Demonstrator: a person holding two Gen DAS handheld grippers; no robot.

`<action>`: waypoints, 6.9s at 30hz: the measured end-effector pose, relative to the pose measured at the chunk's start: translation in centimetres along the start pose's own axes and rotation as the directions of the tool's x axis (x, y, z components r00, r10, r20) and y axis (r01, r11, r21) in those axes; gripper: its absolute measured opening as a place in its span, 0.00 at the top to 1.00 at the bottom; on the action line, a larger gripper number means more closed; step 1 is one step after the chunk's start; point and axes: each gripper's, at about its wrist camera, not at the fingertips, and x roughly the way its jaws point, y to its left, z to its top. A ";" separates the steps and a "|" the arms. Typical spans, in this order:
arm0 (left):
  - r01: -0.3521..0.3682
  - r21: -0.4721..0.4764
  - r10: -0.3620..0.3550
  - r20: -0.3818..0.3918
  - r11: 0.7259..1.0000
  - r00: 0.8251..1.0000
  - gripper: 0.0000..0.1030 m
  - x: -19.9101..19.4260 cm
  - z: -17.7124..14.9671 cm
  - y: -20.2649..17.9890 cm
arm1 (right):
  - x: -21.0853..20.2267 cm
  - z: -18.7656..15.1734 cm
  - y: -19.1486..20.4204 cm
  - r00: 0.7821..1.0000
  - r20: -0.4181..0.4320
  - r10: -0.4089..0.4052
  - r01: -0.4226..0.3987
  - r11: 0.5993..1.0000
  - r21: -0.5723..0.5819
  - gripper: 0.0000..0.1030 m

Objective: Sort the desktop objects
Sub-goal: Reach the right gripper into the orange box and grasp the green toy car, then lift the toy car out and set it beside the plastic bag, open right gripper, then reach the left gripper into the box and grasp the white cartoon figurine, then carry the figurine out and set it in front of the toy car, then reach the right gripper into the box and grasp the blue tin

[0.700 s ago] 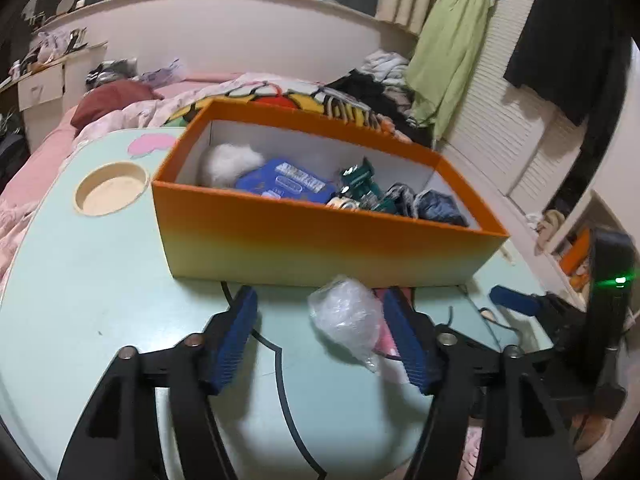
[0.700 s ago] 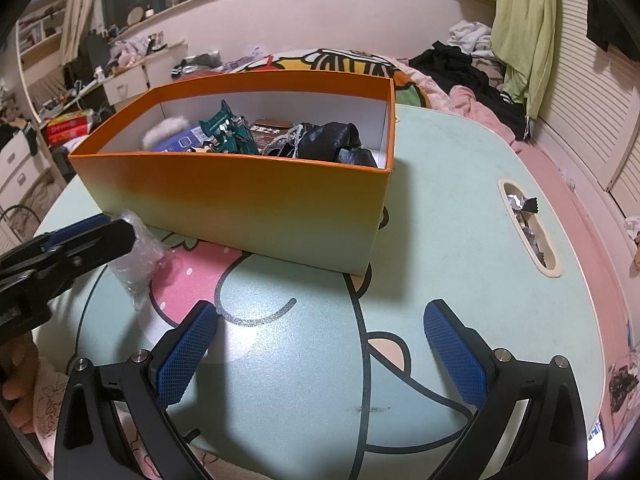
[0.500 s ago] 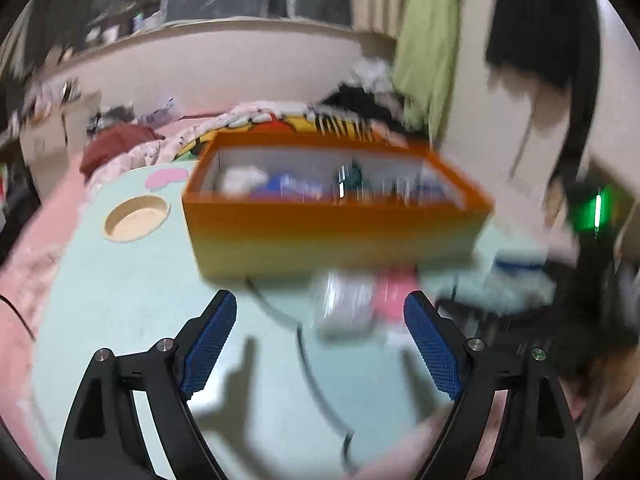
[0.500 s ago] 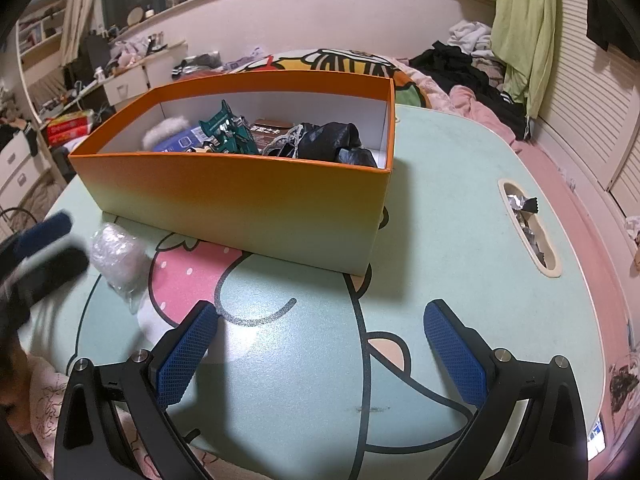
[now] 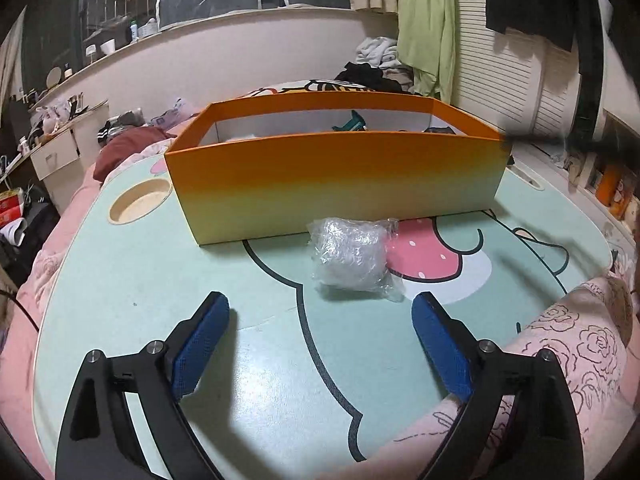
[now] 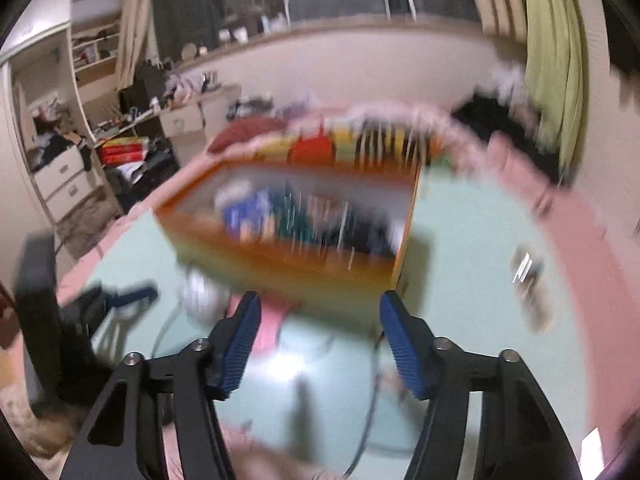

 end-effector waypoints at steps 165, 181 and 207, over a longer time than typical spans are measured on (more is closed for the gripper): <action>0.142 0.107 -0.142 -0.007 0.984 0.990 0.06 -1.4 -0.4 0.5 | 0.7 -6.3 -0.3 1.000 -0.017 -0.001 0.001 1.000 0.023 0.09; 0.157 0.114 -0.158 -0.003 0.981 0.987 0.06 -1.3 -0.1 0.7 | 20.8 8.1 4.7 0.816 -0.523 0.246 -0.069 0.940 0.334 0.37; 0.168 0.118 -0.169 -0.001 0.979 0.986 0.06 -1.0 0.1 0.8 | 17.8 7.1 5.3 0.949 -0.312 0.055 0.020 0.973 0.231 0.34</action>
